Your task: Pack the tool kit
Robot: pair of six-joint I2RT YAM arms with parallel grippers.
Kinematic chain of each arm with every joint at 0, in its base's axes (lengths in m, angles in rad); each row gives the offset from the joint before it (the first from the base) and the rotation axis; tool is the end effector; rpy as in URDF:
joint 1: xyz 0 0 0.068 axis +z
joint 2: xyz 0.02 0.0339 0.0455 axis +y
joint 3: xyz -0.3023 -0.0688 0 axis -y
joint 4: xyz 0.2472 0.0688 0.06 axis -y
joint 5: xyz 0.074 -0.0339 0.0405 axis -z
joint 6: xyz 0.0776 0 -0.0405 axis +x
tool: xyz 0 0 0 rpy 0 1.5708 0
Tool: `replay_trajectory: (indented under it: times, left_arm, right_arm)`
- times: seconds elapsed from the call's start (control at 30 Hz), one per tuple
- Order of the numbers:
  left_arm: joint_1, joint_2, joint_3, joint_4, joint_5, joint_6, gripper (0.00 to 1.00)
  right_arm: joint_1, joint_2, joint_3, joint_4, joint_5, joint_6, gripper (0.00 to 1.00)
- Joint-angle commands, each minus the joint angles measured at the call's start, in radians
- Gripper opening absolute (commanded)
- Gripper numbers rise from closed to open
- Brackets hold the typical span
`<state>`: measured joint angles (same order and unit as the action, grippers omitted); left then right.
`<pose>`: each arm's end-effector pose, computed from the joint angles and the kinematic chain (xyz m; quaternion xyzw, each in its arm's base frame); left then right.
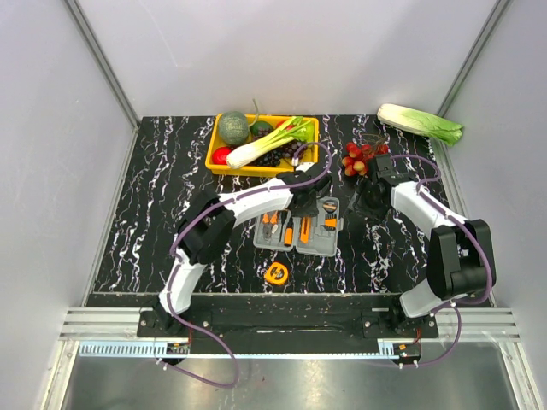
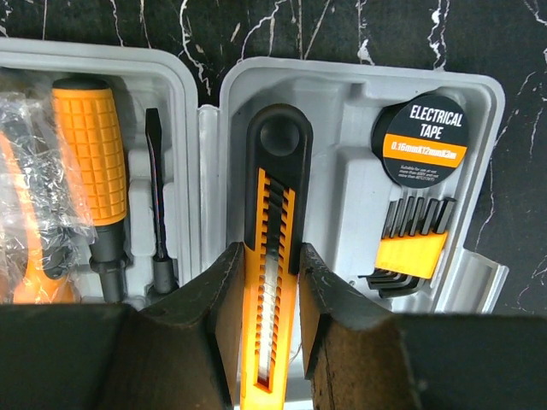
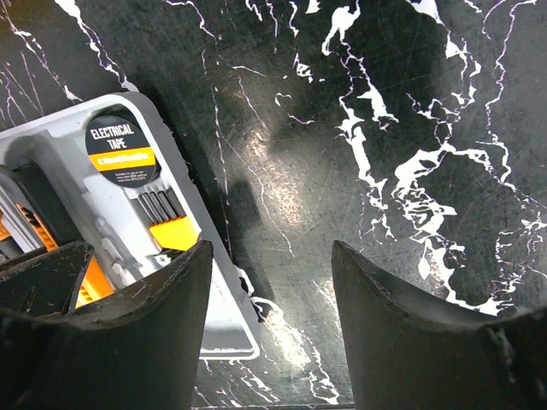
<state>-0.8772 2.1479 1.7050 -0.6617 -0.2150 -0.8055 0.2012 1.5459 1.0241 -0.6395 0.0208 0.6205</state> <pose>0.3332 -0.3749 0.1813 0.0099 0.9676 -0.1016 0.2309 0.3110 0.0618 0.2055 0.2058 0.9572 0.0719 0.1905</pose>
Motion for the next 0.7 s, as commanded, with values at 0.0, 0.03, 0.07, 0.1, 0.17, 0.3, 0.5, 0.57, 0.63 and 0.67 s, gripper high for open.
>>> replay_trajectory:
  times: [0.0, 0.03, 0.07, 0.1, 0.17, 0.3, 0.5, 0.57, 0.63, 0.67]
  left_arm:
    - [-0.002, 0.004, 0.028, -0.030, -0.037, -0.044, 0.19]
    - [-0.002, -0.002, 0.022, -0.030, -0.040, -0.044, 0.20]
    - [-0.002, -0.005, 0.021, -0.032, -0.044, -0.043, 0.22]
    - [-0.003, -0.008, 0.019, -0.033, -0.049, -0.041, 0.25]
    - [-0.005, -0.010, 0.019, -0.036, -0.047, -0.040, 0.32]
    - [-0.011, -0.026, 0.019, -0.047, -0.061, -0.031, 0.46]
    - [-0.014, -0.074, 0.016, -0.052, -0.078, -0.017, 0.52]
    - [-0.017, -0.095, 0.019, -0.052, -0.080, -0.009, 0.54]
    - [-0.020, -0.120, 0.022, -0.049, -0.084, 0.005, 0.56]
    - [-0.020, -0.129, 0.025, -0.049, -0.084, 0.011, 0.57]
  right_arm:
    - [-0.011, -0.044, -0.012, -0.015, 0.036, -0.022, 0.64]
    - [-0.011, -0.043, -0.013, -0.015, 0.033, -0.027, 0.64]
    - [-0.013, -0.041, -0.015, -0.014, 0.033, -0.025, 0.64]
    - [-0.013, -0.040, -0.015, -0.014, 0.031, -0.027, 0.64]
    - [-0.014, -0.037, -0.018, -0.011, 0.027, -0.027, 0.64]
    - [-0.014, -0.032, -0.015, -0.005, 0.019, -0.028, 0.64]
    - [-0.014, -0.033, 0.007, -0.005, 0.010, -0.034, 0.63]
    - [-0.014, -0.041, 0.017, -0.006, 0.007, -0.039, 0.63]
    - [-0.014, -0.052, 0.031, -0.008, 0.005, -0.044, 0.64]
    - [-0.014, -0.061, 0.039, -0.008, 0.005, -0.047, 0.64]
